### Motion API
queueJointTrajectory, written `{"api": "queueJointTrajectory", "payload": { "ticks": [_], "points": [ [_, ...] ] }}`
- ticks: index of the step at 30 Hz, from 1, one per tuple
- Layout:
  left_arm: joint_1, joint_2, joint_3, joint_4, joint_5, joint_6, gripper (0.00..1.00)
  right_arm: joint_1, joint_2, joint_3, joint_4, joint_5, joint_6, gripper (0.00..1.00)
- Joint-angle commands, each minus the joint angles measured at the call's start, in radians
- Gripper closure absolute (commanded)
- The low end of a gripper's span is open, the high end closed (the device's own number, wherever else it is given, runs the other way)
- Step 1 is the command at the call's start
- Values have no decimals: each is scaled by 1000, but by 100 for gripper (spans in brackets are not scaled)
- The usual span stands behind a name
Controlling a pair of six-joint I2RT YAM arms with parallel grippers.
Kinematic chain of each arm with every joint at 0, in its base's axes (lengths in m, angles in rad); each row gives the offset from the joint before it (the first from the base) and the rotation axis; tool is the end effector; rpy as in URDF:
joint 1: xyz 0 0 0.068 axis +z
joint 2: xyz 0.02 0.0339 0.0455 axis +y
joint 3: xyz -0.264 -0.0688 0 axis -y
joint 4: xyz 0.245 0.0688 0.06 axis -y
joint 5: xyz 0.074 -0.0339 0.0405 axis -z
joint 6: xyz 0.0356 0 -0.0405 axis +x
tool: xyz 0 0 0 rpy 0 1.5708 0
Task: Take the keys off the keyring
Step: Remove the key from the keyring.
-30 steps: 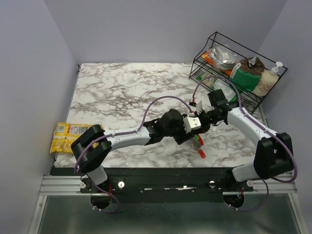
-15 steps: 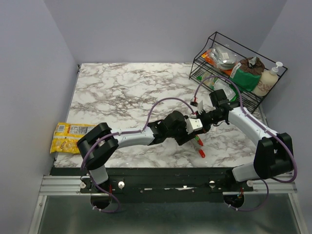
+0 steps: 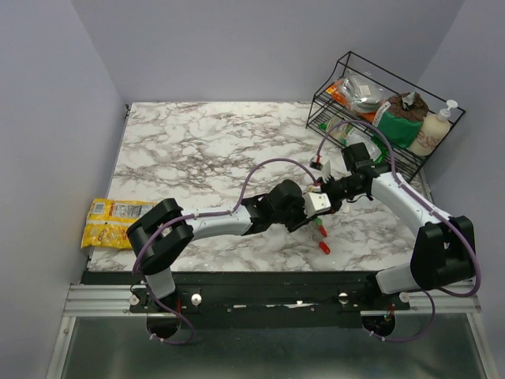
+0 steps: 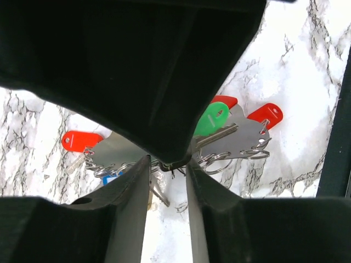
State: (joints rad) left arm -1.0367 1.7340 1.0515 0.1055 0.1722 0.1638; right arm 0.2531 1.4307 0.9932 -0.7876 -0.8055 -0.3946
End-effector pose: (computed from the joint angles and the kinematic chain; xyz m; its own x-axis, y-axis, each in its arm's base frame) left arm 0.1894 -0.3321 0.2065 -0.1238 0.5249 -0.8421 0.9541 0.2963 0.0444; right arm 0.2491 0.0909 0.2326 -0.6832 -0.4518 -0.5737 -0.7287 0.4721 0.4961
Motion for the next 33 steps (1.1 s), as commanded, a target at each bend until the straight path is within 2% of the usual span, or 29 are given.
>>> {"api": "queueJointTrajectory", "payload": {
  "ticks": [1,4,8,14,33],
  "points": [
    [-2,9,30,-13,6,-3,64,-17,-29,21,-27,-63,-9,99],
    [-2,9,31,-18,4,-4,70,-23,-32,21,-30,-70,-10,99],
    [-2,6,31,-23,-8,-1,85,-38,-44,19,-32,-80,-10,99],
    [0,1,39,-17,-45,14,100,-43,-39,16,-42,-87,-23,99],
    [13,-60,33,-20,-137,0,100,-63,-85,-10,-42,-41,-56,99]
  ]
}}
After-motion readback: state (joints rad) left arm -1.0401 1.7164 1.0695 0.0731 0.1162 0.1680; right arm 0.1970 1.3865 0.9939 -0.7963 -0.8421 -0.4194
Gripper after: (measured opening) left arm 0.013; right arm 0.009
